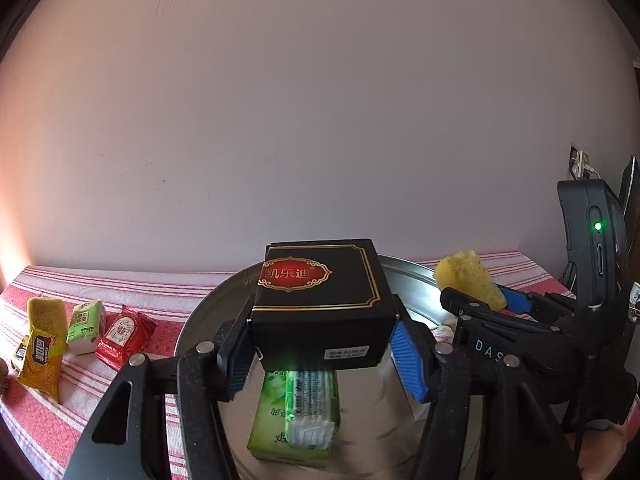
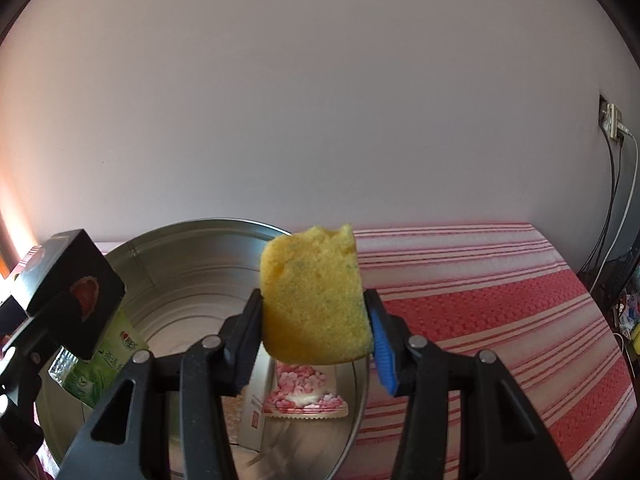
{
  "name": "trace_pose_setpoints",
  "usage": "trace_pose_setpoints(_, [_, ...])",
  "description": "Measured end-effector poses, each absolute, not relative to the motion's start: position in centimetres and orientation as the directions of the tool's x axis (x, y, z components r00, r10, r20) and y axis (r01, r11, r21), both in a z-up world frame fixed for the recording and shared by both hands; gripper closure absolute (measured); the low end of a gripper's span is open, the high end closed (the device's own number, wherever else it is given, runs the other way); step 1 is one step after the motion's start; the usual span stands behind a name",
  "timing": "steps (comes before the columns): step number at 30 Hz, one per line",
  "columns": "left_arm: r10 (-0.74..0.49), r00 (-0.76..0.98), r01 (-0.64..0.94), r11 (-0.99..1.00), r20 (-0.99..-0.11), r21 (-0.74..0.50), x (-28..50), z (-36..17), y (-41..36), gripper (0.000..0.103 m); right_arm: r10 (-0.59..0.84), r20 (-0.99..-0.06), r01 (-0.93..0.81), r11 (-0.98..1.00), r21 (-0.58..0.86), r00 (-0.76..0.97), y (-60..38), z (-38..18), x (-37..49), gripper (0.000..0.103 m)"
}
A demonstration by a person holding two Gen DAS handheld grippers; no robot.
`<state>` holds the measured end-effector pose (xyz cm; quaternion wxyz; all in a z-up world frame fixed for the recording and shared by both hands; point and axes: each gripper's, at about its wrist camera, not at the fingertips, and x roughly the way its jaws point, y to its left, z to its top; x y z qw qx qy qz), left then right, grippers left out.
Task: Organize objects
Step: 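Carry the black box and sponge cake over the tin and release both inside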
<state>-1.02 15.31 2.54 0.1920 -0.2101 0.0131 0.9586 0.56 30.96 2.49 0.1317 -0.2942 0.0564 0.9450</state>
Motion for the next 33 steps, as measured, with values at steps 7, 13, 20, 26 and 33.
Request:
trace_pose_setpoints(7, [0.392,-0.806,-0.431,-0.902,-0.444,-0.014,-0.7,2.1,16.5,0.036,0.202,-0.575,-0.267,-0.963,0.029,-0.793,31.1,2.6,0.2,0.053])
trace_pose_setpoints(13, [0.351,-0.831,-0.411,-0.91,-0.431,0.051,-0.1,2.1,15.9,0.02,0.182,-0.575,-0.24,-0.97,0.025,-0.798,30.1,2.8,-0.5,0.053])
trace_pose_setpoints(20, [0.288,-0.891,-0.337,-0.938,-0.352,0.086,2.3,2.8,12.6,0.004,0.166,-0.538,-0.227,-0.973,0.048,-0.826,30.7,3.0,-0.1,0.012])
trace_pose_setpoints(26, [0.236,-0.921,-0.255,-0.967,-0.309,0.023,2.3,3.1,9.1,0.004,0.184,-0.478,-0.22,-0.975,0.02,-0.859,30.2,3.3,0.8,0.0])
trace_pose_setpoints(33, [0.18,-0.942,-0.183,-0.983,-0.283,-0.015,3.2,2.9,5.2,0.003,0.247,-0.411,-0.255,-0.966,-0.035,-0.878,27.9,3.4,1.7,0.0])
